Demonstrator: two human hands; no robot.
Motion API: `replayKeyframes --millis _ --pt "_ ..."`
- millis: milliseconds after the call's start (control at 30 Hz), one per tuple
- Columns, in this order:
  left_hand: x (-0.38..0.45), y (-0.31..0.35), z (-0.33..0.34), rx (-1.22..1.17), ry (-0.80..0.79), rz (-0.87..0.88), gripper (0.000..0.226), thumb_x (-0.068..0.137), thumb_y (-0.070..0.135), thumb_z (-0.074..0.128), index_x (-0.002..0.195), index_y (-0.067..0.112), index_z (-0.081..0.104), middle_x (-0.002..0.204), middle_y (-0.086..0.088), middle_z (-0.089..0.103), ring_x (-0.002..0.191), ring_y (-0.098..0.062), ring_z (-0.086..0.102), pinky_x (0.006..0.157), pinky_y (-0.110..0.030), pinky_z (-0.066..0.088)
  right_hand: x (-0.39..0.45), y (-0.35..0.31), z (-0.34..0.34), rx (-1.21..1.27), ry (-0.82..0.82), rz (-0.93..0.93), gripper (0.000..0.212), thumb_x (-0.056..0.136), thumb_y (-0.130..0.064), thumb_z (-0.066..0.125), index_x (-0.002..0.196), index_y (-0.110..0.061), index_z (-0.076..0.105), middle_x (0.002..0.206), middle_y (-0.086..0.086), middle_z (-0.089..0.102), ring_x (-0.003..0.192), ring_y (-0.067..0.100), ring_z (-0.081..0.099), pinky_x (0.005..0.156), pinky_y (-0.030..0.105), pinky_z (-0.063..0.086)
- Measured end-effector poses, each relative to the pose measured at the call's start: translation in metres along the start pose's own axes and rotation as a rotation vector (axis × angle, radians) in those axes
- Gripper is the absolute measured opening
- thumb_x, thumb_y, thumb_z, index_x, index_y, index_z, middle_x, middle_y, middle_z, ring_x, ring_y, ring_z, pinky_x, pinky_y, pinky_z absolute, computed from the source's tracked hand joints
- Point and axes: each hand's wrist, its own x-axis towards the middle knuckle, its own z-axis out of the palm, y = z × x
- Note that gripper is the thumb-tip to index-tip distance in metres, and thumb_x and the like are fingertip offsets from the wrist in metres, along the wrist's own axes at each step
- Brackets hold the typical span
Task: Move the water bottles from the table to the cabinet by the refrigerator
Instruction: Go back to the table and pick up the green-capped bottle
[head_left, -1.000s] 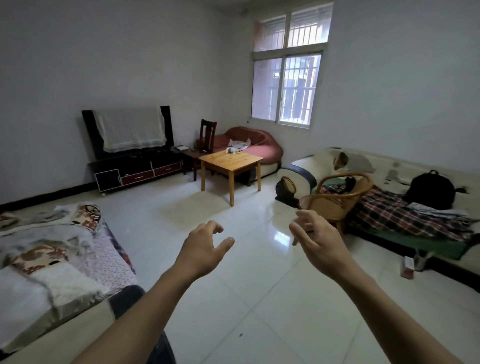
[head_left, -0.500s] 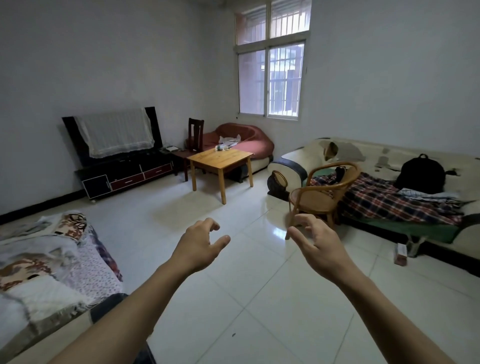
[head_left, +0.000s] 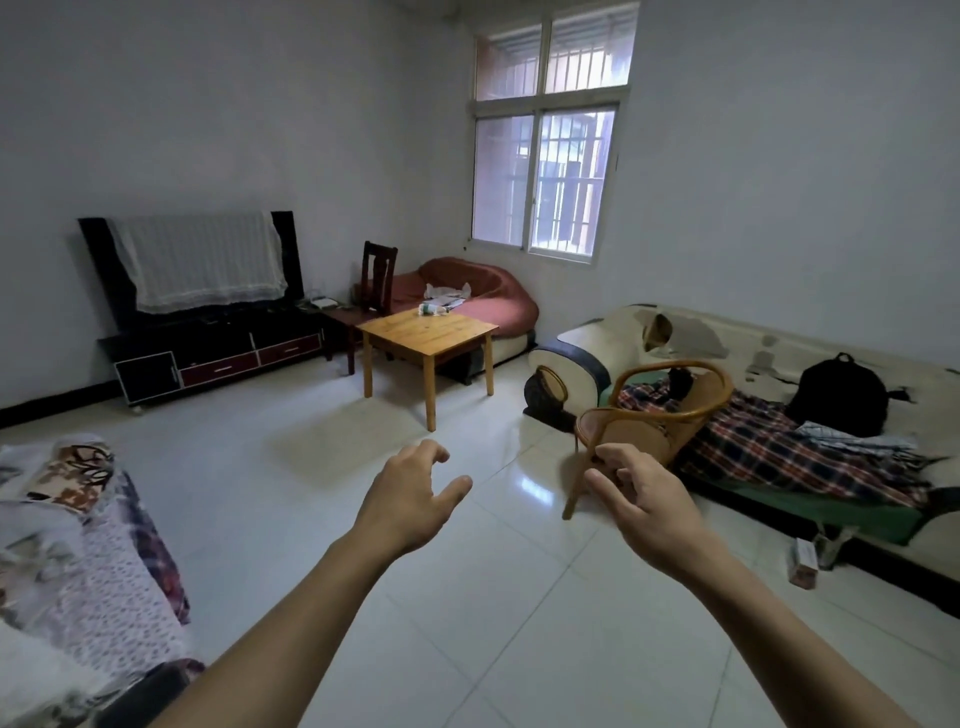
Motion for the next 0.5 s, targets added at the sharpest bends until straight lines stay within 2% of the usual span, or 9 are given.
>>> replayKeyframes --millis 167,333,500 --pt "0.075 -0.043 -0.008 -0.035 0.023 0.027 0.044 0.091 0.05 0.06 0.126 0.023 0.054 0.131 0.004 0.057 0.116 -0.014 0.055 0.093 -0.03 0.049 0.08 -0.03 0.033 0.022 0.019 -0.04 0.057 0.09 -0.055 0.05 0.136 -0.022 0.05 0.135 0.0 0.055 0.122 0.015 0.054 0.101 0.043 0.051" --pt "0.132 -0.08 -0.006 -0.026 -0.024 0.003 0.043 0.091 0.052 0.059 0.123 0.025 0.054 0.131 0.005 0.057 0.112 -0.012 0.054 0.091 -0.03 0.05 0.134 -0.024 0.077 -0.016 -0.049 0.002 0.057 0.092 -0.051 0.05 0.141 -0.022 0.046 0.141 0.001 0.052 0.129 0.016 0.048 0.106 0.046 0.045" --pt "0.209 -0.102 -0.001 -0.005 0.047 -0.004 0.041 0.092 0.048 0.06 0.124 0.023 0.056 0.129 0.004 0.059 0.114 -0.014 0.056 0.09 -0.031 0.05 0.222 -0.007 0.099 -0.036 -0.039 -0.02 0.059 0.092 -0.056 0.048 0.141 -0.024 0.045 0.143 -0.001 0.051 0.132 0.015 0.045 0.109 0.046 0.042"
